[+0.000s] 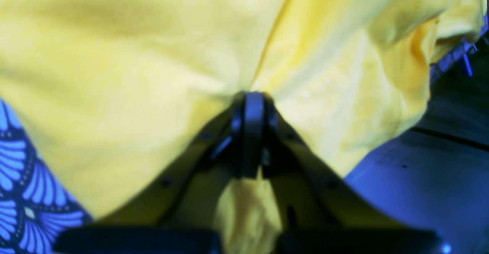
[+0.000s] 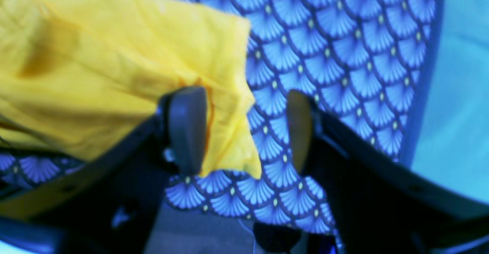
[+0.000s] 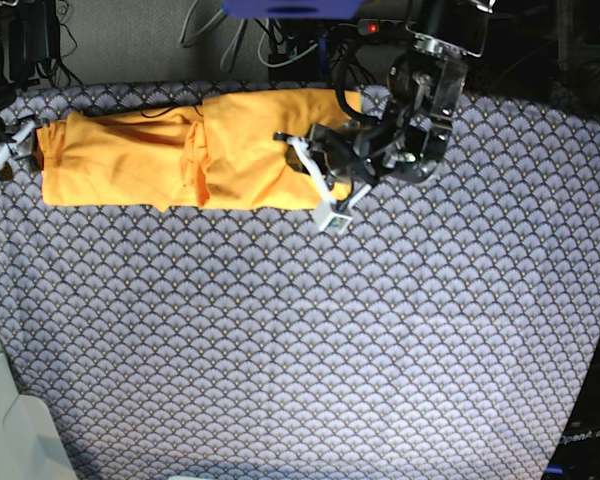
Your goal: Fold the T-shirt properly
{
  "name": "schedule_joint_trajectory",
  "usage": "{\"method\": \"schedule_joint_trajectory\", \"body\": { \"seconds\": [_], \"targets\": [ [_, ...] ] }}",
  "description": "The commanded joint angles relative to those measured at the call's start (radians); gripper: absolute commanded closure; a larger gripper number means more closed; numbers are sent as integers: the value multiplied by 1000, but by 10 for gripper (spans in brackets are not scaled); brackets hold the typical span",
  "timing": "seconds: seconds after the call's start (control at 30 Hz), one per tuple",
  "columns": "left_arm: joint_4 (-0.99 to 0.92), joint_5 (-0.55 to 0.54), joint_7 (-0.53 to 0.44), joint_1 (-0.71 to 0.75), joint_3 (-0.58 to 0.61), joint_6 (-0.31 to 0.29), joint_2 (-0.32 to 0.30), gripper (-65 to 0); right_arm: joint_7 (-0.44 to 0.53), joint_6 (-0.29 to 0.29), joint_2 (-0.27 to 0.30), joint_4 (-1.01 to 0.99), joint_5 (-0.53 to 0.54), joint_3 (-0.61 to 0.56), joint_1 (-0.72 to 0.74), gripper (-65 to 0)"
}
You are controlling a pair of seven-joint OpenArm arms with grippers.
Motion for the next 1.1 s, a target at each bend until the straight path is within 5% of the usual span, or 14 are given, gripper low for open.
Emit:
{"method": "schedule_joint_trajectory", "body": {
  "seconds": [0.0, 0.13, 0.4, 1.07],
  "targets": [
    [14, -2, -4, -13, 0, -1, 0, 0, 20, -4, 19, -3, 18, 6, 22, -423],
    [21, -4, -4, -12, 0, -1, 2, 0, -2, -4, 19, -103, 62, 3, 63, -535],
    [24, -4, -4, -9, 0, -1, 0, 0, -19, -4, 55, -269, 224, -17, 117, -536],
    [33, -15, -4, -33, -3, -1, 11, 0, -32, -4, 7, -350, 220, -37, 121, -504]
  ]
}}
